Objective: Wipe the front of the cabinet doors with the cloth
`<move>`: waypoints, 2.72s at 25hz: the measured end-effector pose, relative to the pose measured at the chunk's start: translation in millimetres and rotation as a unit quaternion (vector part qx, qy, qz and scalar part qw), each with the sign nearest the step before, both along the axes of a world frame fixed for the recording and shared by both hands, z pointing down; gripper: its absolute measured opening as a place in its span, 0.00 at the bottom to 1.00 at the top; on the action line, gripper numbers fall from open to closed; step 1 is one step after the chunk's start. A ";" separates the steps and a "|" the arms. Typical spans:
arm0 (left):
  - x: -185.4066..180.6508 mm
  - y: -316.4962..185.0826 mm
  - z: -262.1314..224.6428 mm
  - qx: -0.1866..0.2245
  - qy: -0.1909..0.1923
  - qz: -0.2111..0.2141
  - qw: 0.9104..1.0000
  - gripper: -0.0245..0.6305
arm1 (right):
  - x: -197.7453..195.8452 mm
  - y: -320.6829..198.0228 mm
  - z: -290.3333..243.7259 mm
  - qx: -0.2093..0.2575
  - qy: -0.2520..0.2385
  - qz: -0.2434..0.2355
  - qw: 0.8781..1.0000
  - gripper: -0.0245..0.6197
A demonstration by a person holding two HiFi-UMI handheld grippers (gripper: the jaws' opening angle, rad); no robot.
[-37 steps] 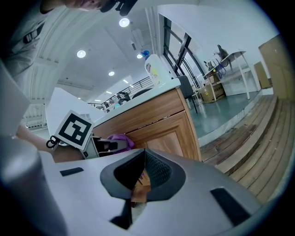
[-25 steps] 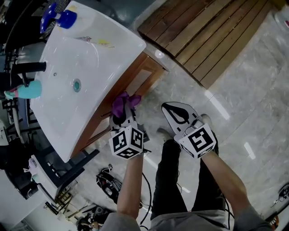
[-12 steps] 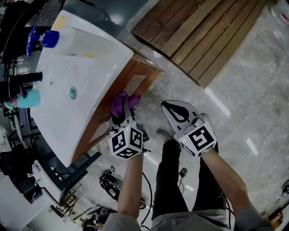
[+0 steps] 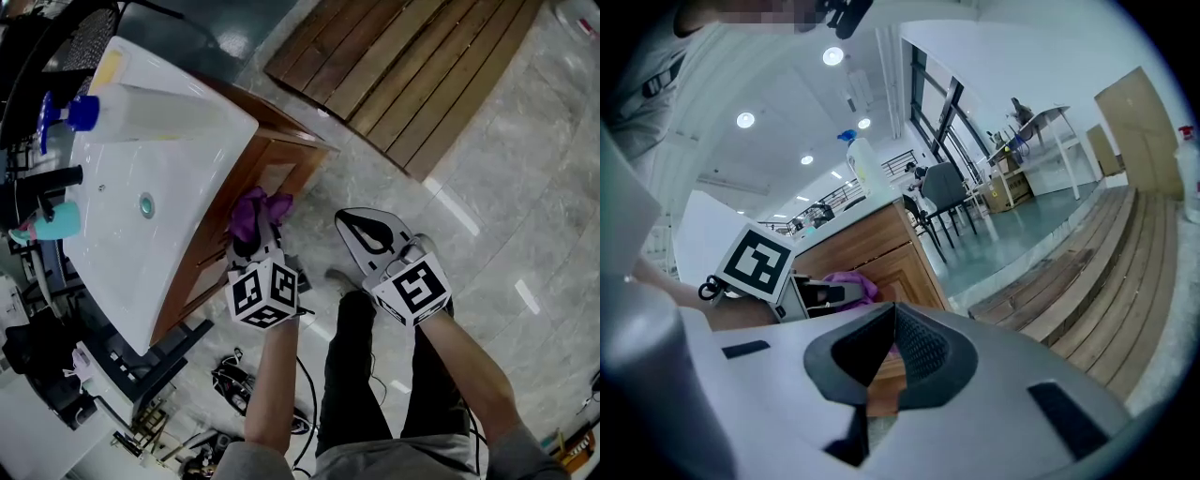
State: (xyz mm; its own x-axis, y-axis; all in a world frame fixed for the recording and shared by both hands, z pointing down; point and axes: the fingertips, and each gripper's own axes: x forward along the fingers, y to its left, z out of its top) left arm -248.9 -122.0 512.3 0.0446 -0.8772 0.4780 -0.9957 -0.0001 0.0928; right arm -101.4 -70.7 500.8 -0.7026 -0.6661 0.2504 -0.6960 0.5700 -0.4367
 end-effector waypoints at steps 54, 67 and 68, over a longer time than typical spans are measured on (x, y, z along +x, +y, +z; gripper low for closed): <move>100.2 -10.6 14.1 -0.023 0.025 0.081 0.996 0.18 | 57.0 -16.7 19.3 -0.034 -0.022 0.048 0.998 0.05; 76.9 44.9 14.8 -0.032 0.026 0.053 0.998 0.18 | 34.0 20.9 15.4 -0.037 -0.023 0.018 0.999 0.05; 74.3 47.6 15.6 -0.032 0.026 0.052 0.998 0.18 | 32.0 23.0 16.1 -0.039 -0.024 0.019 0.999 0.05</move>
